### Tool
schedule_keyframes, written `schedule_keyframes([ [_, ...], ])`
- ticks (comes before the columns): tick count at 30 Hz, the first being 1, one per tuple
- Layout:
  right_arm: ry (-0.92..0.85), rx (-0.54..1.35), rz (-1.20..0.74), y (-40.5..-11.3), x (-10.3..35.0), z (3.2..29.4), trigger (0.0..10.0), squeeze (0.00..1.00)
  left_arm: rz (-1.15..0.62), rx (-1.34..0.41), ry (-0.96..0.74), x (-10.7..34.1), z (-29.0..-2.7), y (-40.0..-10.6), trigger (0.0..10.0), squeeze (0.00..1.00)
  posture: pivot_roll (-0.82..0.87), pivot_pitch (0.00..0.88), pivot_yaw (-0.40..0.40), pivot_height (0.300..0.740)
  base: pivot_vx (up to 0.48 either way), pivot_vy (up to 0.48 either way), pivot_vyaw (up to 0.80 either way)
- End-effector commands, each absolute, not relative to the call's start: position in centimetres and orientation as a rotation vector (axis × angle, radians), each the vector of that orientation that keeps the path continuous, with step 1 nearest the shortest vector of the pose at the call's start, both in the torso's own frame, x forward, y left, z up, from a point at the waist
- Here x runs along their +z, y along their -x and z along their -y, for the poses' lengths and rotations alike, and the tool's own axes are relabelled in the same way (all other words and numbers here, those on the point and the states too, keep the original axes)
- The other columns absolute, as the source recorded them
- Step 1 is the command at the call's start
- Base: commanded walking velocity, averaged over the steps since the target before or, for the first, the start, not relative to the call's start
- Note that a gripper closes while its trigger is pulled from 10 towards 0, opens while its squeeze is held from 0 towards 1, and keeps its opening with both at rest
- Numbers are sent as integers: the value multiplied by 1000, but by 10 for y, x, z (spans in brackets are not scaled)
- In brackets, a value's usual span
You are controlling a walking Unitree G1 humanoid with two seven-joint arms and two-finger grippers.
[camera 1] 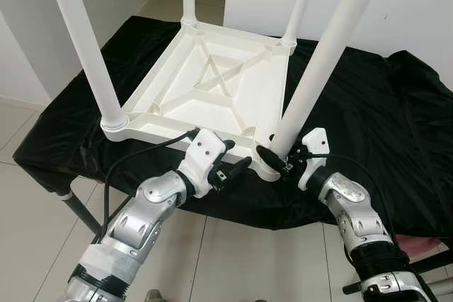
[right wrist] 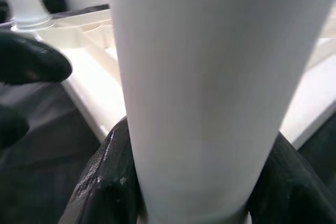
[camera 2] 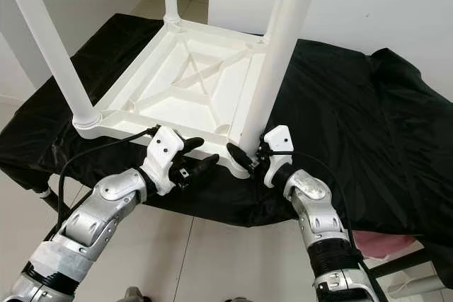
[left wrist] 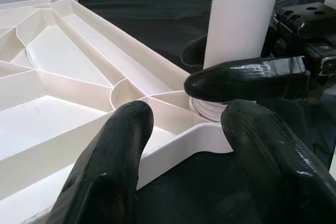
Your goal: Building children table
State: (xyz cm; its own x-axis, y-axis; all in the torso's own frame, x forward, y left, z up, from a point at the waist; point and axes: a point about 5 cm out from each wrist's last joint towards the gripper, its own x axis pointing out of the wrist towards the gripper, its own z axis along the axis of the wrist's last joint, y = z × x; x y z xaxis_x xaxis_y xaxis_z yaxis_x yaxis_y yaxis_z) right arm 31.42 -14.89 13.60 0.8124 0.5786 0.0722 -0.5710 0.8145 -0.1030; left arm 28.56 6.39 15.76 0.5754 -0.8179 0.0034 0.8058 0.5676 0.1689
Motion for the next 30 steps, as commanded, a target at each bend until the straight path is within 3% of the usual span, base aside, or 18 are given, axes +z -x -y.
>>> schedule_keyframes([
  [1, 49, 513, 69, -312, 129, 155, 10000, 0, 68, -1004, -158, 155, -62, -282, 10000, 0, 5, 94, -46, 740, 0, 0, 0],
  [10, -2, 376, 134, -310, 137, 155, 10000, 0, 65, -1013, -153, 155, -60, -281, 10000, 0, -1, 97, -36, 740, 0, 0, 0],
  [15, -55, 190, 133, -306, 135, 151, 10000, 0, 64, -1016, -157, 155, -61, -282, 10000, 0, -8, 101, -30, 740, 0, 0, 0],
  [20, -106, -7, 73, -302, 121, 125, 10000, 0, 64, -1026, -153, 155, -57, -281, 10000, 0, -5, 104, -30, 740, 0, 0, 0],
  [30, -109, -17, 71, -302, 122, 116, 10000, 0, 60, -1026, -147, 154, -57, -279, 10000, 0, -3, 108, -32, 740, 0, 0, 0],
])
